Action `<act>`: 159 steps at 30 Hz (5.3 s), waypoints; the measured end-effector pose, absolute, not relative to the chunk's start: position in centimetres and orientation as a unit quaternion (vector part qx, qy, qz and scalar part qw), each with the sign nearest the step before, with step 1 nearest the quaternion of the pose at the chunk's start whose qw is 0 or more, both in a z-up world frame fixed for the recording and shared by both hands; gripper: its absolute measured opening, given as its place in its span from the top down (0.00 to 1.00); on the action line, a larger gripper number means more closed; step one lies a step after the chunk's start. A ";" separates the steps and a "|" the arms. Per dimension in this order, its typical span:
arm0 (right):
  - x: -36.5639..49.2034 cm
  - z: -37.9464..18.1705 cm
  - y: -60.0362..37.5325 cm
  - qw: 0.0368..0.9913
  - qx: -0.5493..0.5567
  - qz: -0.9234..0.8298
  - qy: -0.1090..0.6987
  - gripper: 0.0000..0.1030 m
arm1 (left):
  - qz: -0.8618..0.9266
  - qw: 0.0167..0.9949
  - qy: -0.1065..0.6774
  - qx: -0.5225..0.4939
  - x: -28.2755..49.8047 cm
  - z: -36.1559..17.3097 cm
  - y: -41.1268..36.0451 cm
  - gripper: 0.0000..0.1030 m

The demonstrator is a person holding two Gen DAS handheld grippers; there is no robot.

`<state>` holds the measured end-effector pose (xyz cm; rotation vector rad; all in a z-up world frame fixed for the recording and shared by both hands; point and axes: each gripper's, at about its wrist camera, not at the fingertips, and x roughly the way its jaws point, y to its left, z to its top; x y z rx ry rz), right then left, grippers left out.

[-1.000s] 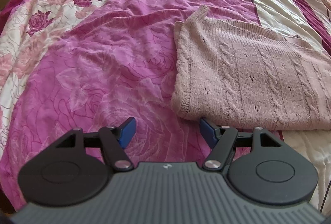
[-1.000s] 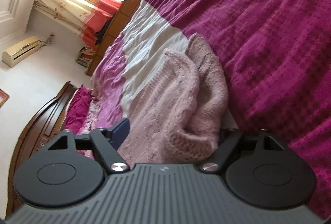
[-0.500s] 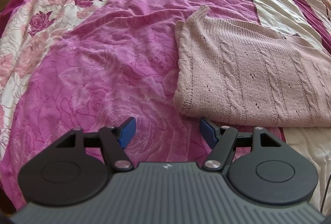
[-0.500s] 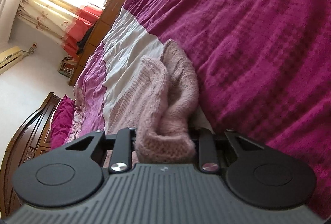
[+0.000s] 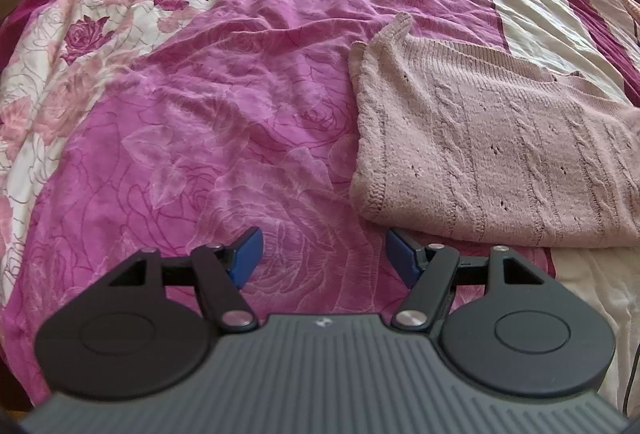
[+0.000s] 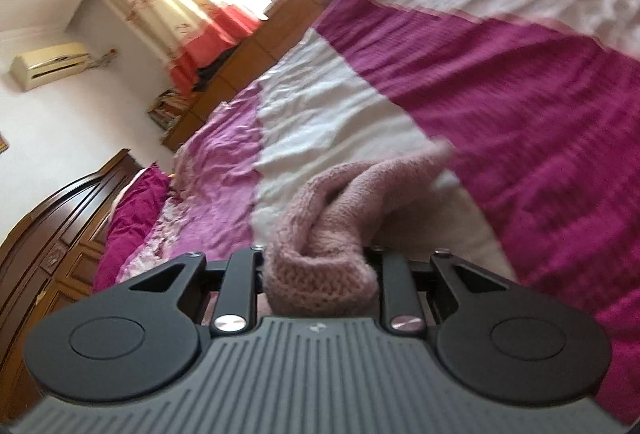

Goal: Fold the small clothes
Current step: 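Fold the held edge over the cardigan with the right tool and release, then move both tools to the folded cardigan's edge, then grasp the cardigan edge with both tools and fold it over once more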

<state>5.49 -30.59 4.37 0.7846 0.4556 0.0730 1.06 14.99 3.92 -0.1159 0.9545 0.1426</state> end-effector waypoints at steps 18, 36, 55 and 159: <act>7.0 11.8 -19.4 0.929 0.280 0.125 0.207 0.76 | 0.092 0.889 0.443 -0.074 -0.2 5.1 17.8 0.33; 7.1 8.4 -1.4 0.926 0.140 0.231 0.263 0.77 | 0.129 0.901 0.400 -0.104 -2.2 7.2 21.6 0.33; 3.5 5.8 0.9 0.895 0.098 0.305 0.311 0.37 | 0.029 0.928 0.357 -0.107 2.4 9.2 20.2 0.33; 2.0 1.5 -26.8 0.831 0.400 0.128 0.364 0.51 | -0.215 0.850 0.429 -0.219 6.0 1.8 6.2 0.62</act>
